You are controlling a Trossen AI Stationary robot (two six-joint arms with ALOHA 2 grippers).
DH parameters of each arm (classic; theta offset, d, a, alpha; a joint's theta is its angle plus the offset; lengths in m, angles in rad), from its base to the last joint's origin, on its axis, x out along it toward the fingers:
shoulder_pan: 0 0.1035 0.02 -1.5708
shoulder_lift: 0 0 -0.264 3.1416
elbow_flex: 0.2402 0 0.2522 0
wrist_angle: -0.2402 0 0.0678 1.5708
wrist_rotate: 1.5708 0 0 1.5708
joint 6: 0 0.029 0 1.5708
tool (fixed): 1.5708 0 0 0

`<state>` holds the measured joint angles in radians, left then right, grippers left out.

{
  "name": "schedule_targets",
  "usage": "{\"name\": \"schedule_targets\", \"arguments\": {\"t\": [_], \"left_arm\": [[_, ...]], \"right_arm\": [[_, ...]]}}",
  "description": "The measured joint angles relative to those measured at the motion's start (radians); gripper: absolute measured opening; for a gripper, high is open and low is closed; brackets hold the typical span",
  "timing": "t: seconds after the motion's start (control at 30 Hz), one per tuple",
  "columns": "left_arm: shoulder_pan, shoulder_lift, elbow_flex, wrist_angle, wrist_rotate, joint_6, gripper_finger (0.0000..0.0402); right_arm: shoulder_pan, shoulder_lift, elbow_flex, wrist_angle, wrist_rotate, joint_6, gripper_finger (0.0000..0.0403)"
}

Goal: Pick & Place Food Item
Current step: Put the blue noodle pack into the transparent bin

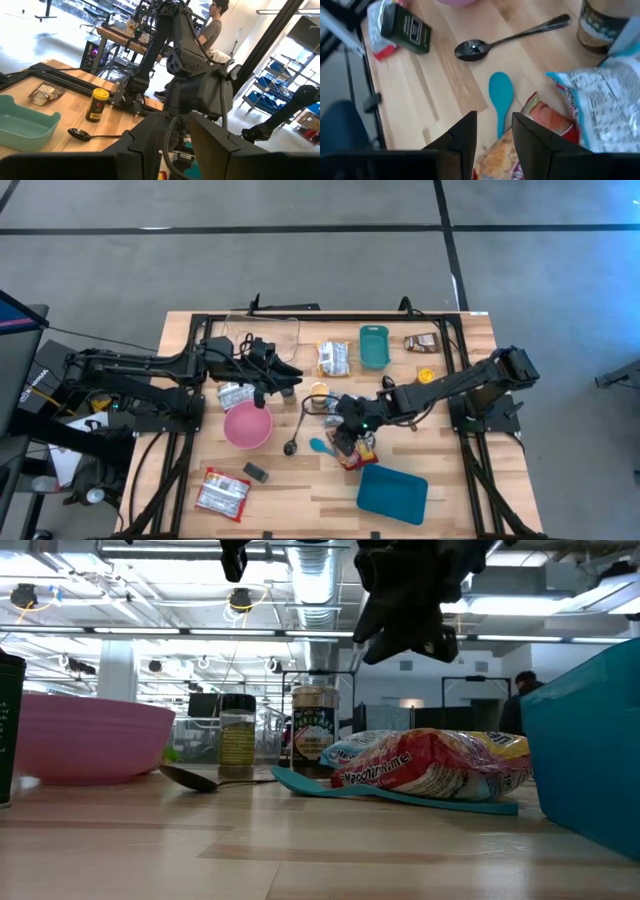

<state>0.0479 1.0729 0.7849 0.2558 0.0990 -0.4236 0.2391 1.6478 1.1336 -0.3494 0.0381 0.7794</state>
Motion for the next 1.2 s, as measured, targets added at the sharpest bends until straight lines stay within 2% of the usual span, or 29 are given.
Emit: {"name": "schedule_targets", "arguments": {"t": [0.1,0.23,0.53,0.7,0.87,1.03,1.2], "left_arm": [[0.000,0.000,0.000,0.000,0.000,0.000,0.0108],[0.000,0.000,0.000,0.000,0.000,0.000,0.0108],[0.000,0.000,0.000,0.037,0.000,-0.002,0.0108],[0.000,0.000,0.000,0.053,0.000,-0.002,0.0108],[0.000,0.000,0.000,0.057,0.000,-0.003,0.0108],[0.000,0.000,0.000,0.061,0.000,-0.003,0.0108],[0.000,0.000,0.000,0.061,0.000,-0.003,0.0108]], "right_arm": [[-0.007,-0.001,-0.016,-0.012,-0.019,-0.082,0.0106],[-0.004,-0.069,-0.098,0.004,-0.015,-0.181,0.0084],[-0.021,-0.371,-0.309,0.033,0.065,-0.205,0.0061],[-0.020,-0.522,-0.423,0.062,0.095,-0.083,0.0060],[0.010,-0.588,-0.521,0.101,0.137,0.121,0.0060],[0.034,-0.572,-0.568,0.137,0.139,0.364,0.0060],[0.054,-0.498,-0.587,0.172,0.135,0.582,0.0060]]}}
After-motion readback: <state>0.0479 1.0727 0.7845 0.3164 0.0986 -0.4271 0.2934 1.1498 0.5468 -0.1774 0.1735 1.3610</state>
